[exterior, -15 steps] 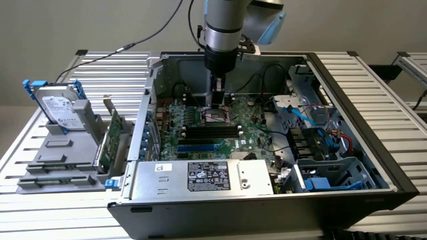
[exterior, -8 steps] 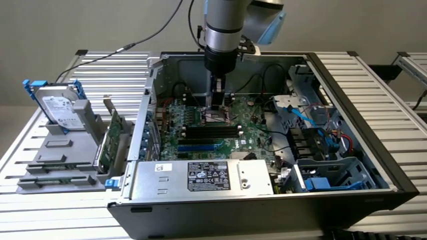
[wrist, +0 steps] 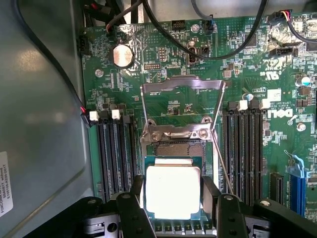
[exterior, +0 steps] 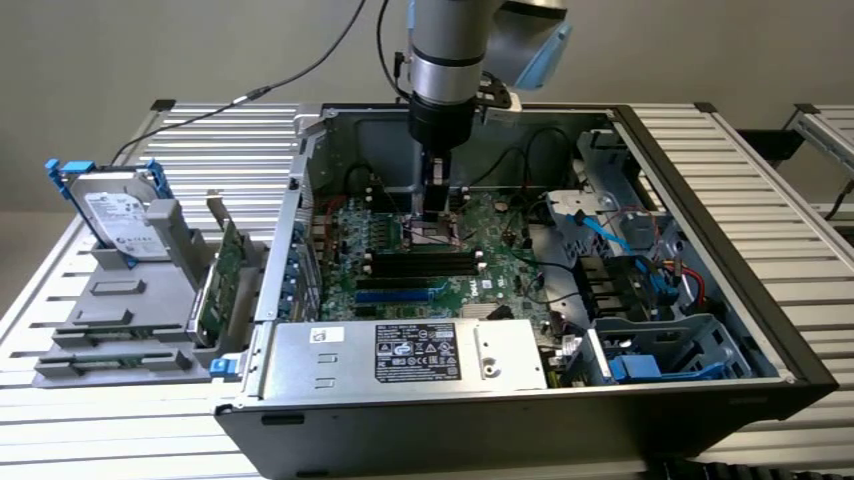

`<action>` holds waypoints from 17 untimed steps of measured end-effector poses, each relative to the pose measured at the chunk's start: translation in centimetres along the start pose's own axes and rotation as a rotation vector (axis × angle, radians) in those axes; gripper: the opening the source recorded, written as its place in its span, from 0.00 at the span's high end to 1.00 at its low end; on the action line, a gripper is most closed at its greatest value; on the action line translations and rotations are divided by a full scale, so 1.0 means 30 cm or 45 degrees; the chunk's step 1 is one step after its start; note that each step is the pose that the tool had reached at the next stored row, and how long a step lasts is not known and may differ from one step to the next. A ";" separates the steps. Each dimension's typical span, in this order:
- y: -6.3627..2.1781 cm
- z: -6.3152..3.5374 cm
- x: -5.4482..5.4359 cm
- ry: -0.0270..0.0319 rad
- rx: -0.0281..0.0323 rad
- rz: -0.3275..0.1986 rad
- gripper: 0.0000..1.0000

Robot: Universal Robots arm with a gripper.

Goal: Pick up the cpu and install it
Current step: 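Place the cpu into insertion slot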

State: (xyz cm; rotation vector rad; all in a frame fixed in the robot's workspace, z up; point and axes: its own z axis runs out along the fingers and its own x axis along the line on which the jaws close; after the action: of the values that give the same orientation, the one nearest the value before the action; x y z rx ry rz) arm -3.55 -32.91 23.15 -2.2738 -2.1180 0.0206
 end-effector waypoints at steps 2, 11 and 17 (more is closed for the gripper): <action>0.000 0.000 -0.005 0.0000 -0.0008 0.002 0.45; 0.001 0.000 -0.038 0.0053 -0.0010 0.003 0.45; 0.001 0.000 -0.039 0.0073 -0.0007 0.003 0.45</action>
State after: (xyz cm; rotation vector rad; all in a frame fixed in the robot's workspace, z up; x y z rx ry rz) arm -3.59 -34.09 23.13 -2.2740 -2.1128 0.0135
